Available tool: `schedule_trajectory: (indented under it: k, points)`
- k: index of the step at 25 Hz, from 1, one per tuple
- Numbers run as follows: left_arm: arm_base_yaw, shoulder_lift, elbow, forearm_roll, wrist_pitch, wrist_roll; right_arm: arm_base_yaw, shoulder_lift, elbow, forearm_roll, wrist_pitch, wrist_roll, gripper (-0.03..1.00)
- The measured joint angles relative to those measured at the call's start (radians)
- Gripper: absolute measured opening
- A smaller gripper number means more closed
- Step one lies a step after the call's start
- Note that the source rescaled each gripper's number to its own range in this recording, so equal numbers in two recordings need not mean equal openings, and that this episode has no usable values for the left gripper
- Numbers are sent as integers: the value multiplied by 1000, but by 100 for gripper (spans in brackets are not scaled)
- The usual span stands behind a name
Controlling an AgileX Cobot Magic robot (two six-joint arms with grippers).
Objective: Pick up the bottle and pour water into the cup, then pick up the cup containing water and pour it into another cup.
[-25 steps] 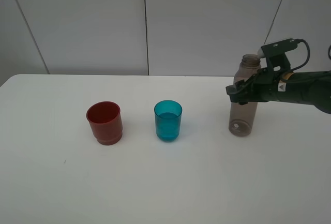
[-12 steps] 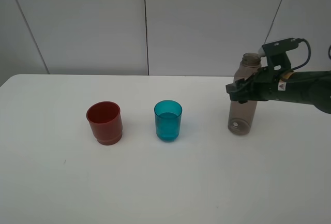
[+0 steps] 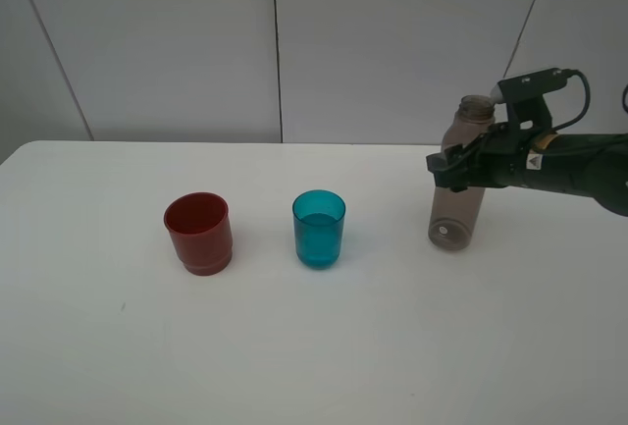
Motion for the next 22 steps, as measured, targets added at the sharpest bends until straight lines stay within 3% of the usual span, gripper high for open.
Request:
schedule_trajectory:
  k: [19,22]
  points:
    - [0,0,0,0,0,0,1,60,2,2,-7,0,8]
    - [0,0,0,0,0,0,1,60,2,2,-7,0,17]
